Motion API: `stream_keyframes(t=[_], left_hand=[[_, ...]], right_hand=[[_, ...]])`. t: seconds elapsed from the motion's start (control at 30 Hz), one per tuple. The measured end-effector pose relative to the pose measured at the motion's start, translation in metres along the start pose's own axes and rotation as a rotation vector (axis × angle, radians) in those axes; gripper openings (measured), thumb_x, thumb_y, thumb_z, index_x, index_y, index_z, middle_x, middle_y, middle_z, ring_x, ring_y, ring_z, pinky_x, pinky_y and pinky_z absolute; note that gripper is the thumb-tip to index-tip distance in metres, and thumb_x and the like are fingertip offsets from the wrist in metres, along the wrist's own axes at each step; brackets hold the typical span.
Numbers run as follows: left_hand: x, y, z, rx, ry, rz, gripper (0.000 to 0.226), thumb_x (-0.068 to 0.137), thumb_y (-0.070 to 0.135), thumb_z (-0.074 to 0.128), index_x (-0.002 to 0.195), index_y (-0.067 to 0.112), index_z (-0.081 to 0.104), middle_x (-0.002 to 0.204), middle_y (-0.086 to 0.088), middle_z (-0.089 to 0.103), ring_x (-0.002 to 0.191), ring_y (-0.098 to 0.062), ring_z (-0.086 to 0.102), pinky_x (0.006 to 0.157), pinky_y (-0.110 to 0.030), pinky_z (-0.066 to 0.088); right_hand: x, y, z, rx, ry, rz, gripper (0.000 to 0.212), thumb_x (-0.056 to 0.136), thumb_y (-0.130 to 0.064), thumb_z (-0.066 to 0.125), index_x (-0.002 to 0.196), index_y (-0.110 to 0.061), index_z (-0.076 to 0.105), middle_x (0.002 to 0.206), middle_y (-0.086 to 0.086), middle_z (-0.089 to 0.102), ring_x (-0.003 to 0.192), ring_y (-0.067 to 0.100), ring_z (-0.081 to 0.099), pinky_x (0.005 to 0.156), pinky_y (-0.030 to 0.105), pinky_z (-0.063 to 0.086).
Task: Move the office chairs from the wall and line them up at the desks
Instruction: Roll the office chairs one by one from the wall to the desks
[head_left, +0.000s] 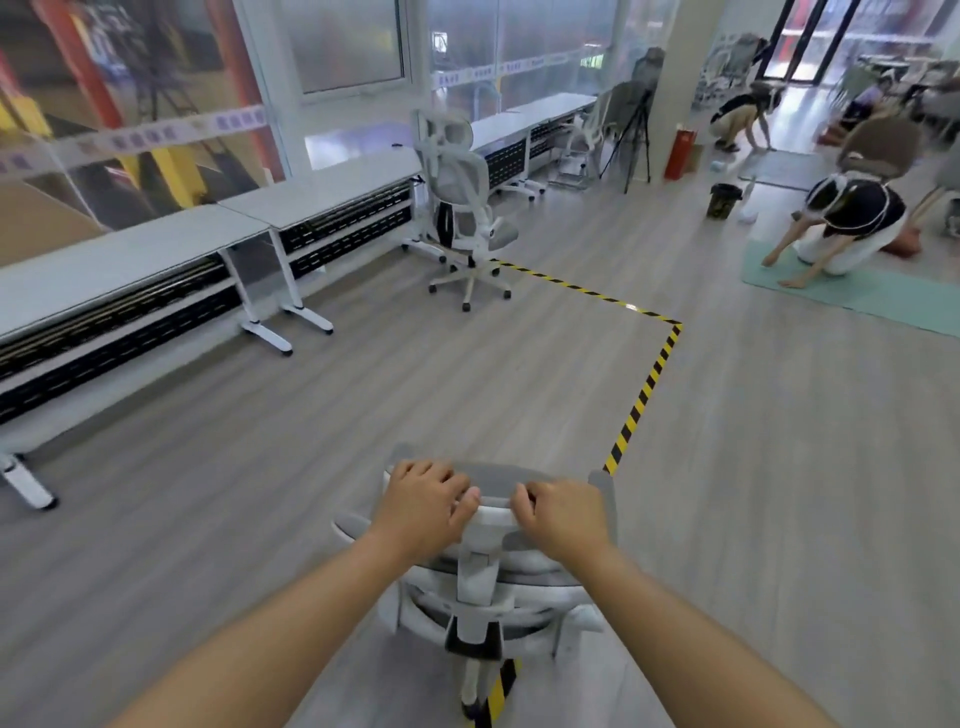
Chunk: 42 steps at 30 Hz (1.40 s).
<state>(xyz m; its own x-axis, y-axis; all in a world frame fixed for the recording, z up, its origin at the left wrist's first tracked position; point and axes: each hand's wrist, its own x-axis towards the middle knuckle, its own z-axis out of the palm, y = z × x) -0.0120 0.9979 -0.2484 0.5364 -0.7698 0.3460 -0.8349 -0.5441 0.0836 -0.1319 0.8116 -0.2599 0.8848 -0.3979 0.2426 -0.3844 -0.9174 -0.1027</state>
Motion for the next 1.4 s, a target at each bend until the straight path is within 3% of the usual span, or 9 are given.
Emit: stream_keyframes(t=[0.13, 0.23, 0.3, 0.43, 0.6, 1.0, 1.4], left_hand=[[0.046, -0.058, 0.013, 0.004, -0.023, -0.061, 0.034, 0.098, 0.049, 0.034, 0.084, 0.028, 0.056, 0.083, 0.007, 0.06, 0.078, -0.019, 0.056, 0.077, -0.036, 0.039], [0.086, -0.105, 0.024, 0.017, -0.007, -0.106, 0.035, 0.098, 0.05, 0.034, 0.086, 0.029, 0.059, 0.083, 0.009, 0.061, 0.079, -0.017, 0.055, 0.082, -0.037, 0.037], [0.115, -0.14, 0.033, 0.03, 0.013, -0.125, 0.036, 0.099, 0.05, 0.033, 0.087, 0.029, 0.061, 0.083, 0.009, 0.062, 0.079, -0.017, 0.056, 0.085, -0.038, 0.038], [0.181, -0.207, 0.047, 0.068, 0.038, -0.149, 0.041, 0.1, 0.049, 0.033, 0.085, 0.028, 0.065, 0.081, 0.007, 0.065, 0.076, -0.02, 0.058, 0.083, -0.039, 0.039], [0.26, -0.31, 0.071, 0.056, 0.046, -0.177, 0.04, 0.099, 0.048, 0.037, 0.082, 0.027, 0.066, 0.076, 0.005, 0.063, 0.072, -0.021, 0.058, 0.08, -0.039, 0.04], [0.453, -0.53, 0.122, 0.054, 0.017, -0.236, 0.038, 0.096, 0.049, 0.035, 0.088, 0.029, 0.067, 0.081, 0.006, 0.063, 0.08, -0.019, 0.058, 0.083, -0.039, 0.035], [0.639, -0.707, 0.159, 0.046, -0.124, -0.236, 0.057, 0.098, 0.056, 0.013, 0.106, 0.032, 0.064, 0.103, 0.01, 0.064, 0.1, -0.017, 0.057, 0.087, -0.033, 0.023]], right_hand=[[0.081, -0.02, 0.017, 0.074, 0.088, -0.116, 0.045, 0.093, -0.038, 0.039, 0.05, -0.023, 0.039, 0.044, -0.007, 0.03, 0.038, 0.015, 0.028, 0.042, 0.027, 0.01], [0.152, -0.035, 0.039, 0.131, 0.146, -0.173, 0.043, 0.091, -0.034, 0.041, 0.05, -0.022, 0.039, 0.046, -0.007, 0.029, 0.041, 0.017, 0.025, 0.048, 0.028, 0.015], [0.203, -0.044, 0.06, 0.116, 0.157, -0.172, 0.045, 0.092, -0.035, 0.04, 0.05, -0.02, 0.043, 0.044, -0.003, 0.038, 0.042, 0.02, 0.029, 0.049, 0.029, 0.017], [0.299, -0.065, 0.084, 0.099, 0.222, -0.19, 0.045, 0.092, -0.032, 0.038, 0.05, -0.018, 0.046, 0.046, 0.0, 0.048, 0.045, 0.024, 0.035, 0.049, 0.031, 0.031], [0.415, -0.102, 0.122, 0.124, 0.241, -0.183, 0.038, 0.094, -0.028, 0.04, 0.062, -0.016, 0.055, 0.06, 0.002, 0.056, 0.06, 0.028, 0.047, 0.061, 0.039, 0.043], [0.695, -0.176, 0.194, 0.202, 0.258, -0.153, 0.037, 0.094, -0.033, 0.038, 0.067, -0.014, 0.055, 0.066, 0.0, 0.051, 0.065, 0.024, 0.045, 0.066, 0.037, 0.037], [0.938, -0.217, 0.253, 0.199, 0.252, -0.144, 0.033, 0.094, -0.032, 0.041, 0.071, -0.015, 0.058, 0.071, 0.0, 0.054, 0.068, 0.024, 0.046, 0.066, 0.038, 0.035]])
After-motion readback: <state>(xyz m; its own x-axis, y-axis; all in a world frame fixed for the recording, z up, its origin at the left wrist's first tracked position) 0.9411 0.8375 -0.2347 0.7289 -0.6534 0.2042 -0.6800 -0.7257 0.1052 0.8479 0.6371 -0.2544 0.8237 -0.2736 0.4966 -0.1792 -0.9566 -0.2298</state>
